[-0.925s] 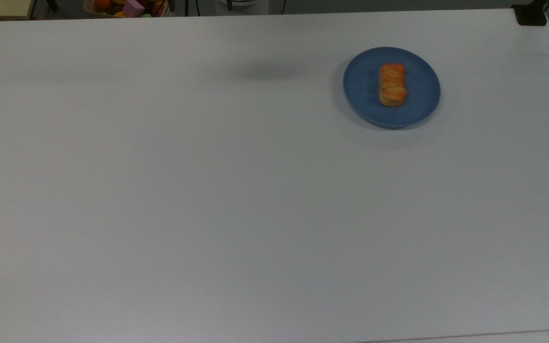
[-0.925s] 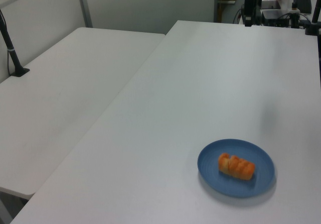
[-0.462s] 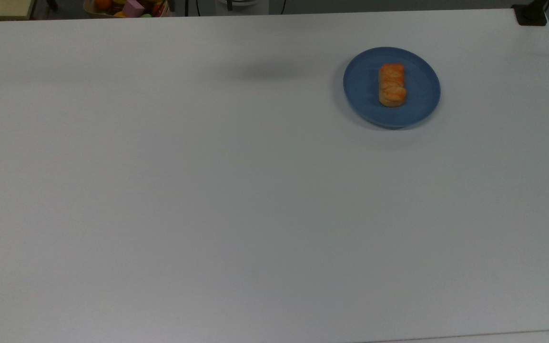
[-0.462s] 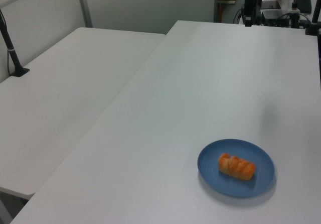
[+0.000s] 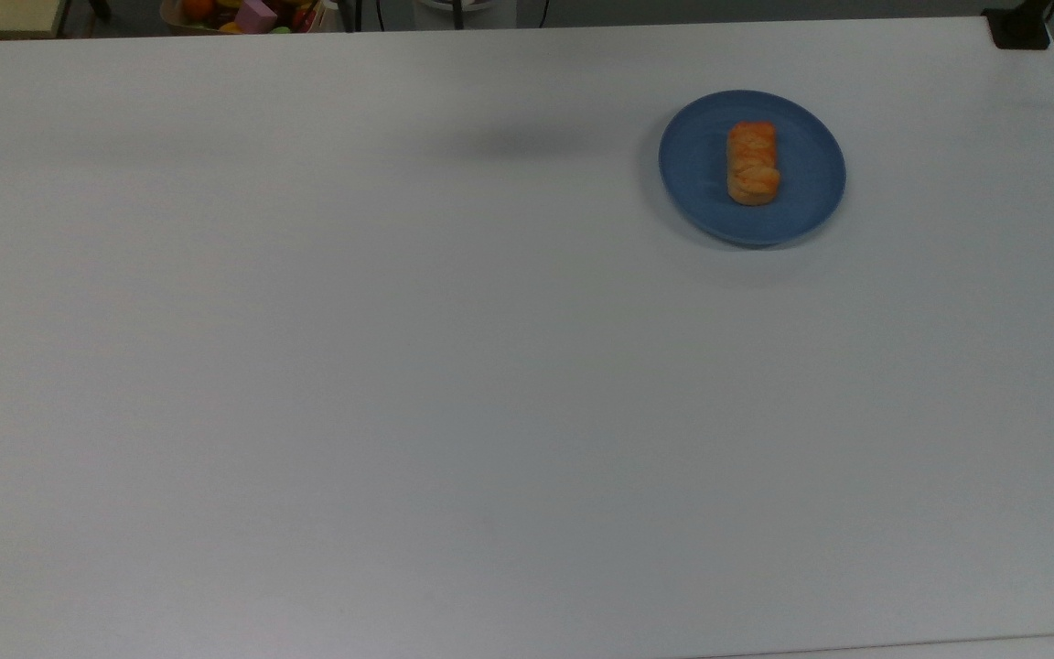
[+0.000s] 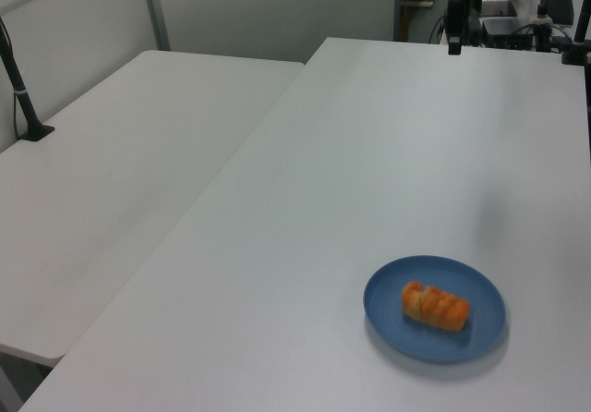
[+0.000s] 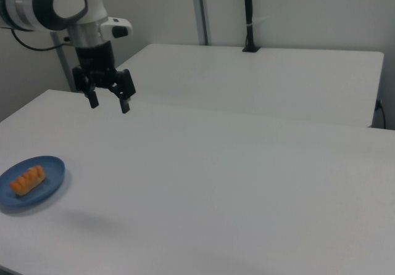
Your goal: Put the bread on the table
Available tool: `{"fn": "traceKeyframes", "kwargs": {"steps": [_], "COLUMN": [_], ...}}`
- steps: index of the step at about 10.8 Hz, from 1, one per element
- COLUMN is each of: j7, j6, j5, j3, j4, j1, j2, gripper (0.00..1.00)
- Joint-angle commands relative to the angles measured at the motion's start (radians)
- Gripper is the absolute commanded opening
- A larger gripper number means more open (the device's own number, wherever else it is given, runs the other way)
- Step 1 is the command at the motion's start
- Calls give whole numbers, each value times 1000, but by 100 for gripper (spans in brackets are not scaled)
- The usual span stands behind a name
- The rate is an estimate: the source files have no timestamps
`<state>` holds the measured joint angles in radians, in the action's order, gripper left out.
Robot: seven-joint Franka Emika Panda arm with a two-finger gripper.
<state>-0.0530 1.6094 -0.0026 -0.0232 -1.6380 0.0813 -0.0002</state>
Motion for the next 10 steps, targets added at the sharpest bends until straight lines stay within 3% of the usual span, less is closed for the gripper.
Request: {"fn": "traceKeyframes", "kwargs": {"steps": [1, 7, 9, 10], "j7": [168, 505, 612, 643], "j6": [35, 136, 237, 286], "j5": [15, 15, 12, 12], "j3": [133, 474, 557, 559], "j4": [-25, -118, -184, -216], "j1": [0, 2, 17, 44], "j2": [-14, -14, -9, -6], "gripper": [100, 100, 100, 100]}}
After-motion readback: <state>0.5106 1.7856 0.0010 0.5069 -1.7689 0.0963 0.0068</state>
